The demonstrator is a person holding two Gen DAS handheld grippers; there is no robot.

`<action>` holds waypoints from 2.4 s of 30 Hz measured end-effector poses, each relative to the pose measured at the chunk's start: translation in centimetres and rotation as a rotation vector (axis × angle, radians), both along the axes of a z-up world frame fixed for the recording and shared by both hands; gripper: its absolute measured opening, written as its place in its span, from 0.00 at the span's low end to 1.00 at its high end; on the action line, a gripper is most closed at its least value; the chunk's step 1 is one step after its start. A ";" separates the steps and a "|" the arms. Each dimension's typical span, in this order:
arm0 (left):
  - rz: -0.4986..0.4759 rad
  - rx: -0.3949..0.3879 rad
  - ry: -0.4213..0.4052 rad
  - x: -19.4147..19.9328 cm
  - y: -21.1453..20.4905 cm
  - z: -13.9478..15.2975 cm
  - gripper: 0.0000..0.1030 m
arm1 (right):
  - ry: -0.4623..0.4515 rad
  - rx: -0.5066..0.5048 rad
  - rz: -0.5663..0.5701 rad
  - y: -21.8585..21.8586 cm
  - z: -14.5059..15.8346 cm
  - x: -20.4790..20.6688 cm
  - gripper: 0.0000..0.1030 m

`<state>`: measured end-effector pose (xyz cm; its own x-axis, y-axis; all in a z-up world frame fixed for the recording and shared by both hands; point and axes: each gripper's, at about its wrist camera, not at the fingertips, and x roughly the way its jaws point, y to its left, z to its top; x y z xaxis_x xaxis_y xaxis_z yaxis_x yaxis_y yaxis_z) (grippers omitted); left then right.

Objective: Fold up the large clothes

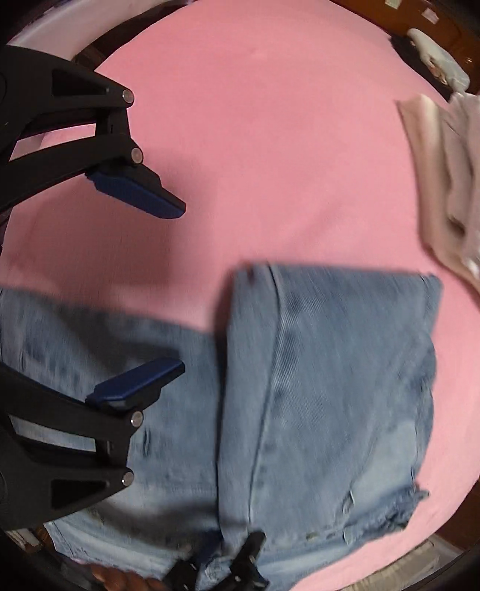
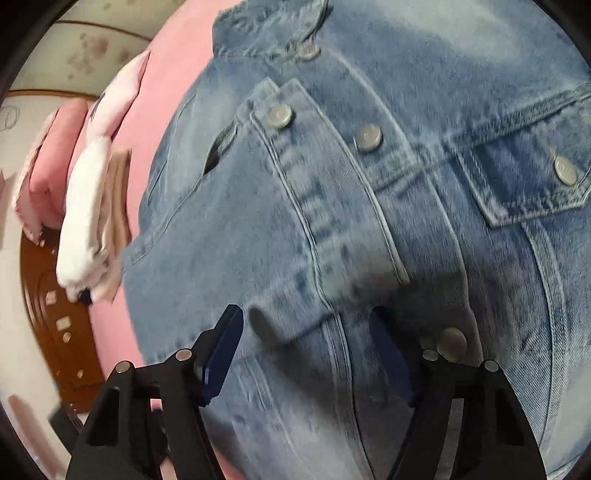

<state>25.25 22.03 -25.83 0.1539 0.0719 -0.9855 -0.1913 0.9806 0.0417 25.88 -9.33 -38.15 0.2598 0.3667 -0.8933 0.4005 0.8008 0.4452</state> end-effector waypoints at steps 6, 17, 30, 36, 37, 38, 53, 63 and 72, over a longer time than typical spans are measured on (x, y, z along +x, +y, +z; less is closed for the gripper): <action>0.027 -0.013 -0.001 0.2 1.2 -2.0 0.73 | -0.004 -0.063 -0.022 -1.0 0.6 0.9 0.17; 0.089 0.018 -0.042 1.2 2.4 -2.5 0.68 | -0.362 -0.148 -0.063 -3.7 12.6 2.2 0.13; 0.100 0.022 -0.082 -1.6 4.7 -0.8 0.27 | -0.247 -0.351 -0.244 -15.0 12.5 -1.9 0.12; 0.054 0.009 -0.076 -2.1 4.1 0.6 0.27 | -0.021 -0.380 -0.286 -15.7 3.7 -4.9 0.14; 0.046 0.003 -0.085 -2.6 4.0 1.5 0.27 | 0.006 -0.377 -0.285 -15.6 3.0 -4.9 0.18; 0.041 0.002 -0.095 -2.7 4.4 2.5 0.27 | 0.012 -0.382 -0.298 -15.7 3.1 -5.1 0.24; -0.239 -0.069 -0.049 1.0 -5.6 3.1 0.25 | -0.317 -0.124 0.007 -7.0 9.6 -2.7 0.44; -0.210 0.041 -0.013 0.2 -2.6 1.8 0.23 | -0.250 -0.046 0.246 2.3 4.7 -2.6 0.34; -0.186 0.023 -0.005 0.2 -0.5 2.5 0.23 | -0.223 -0.288 0.158 -6.0 2.8 -0.4 0.01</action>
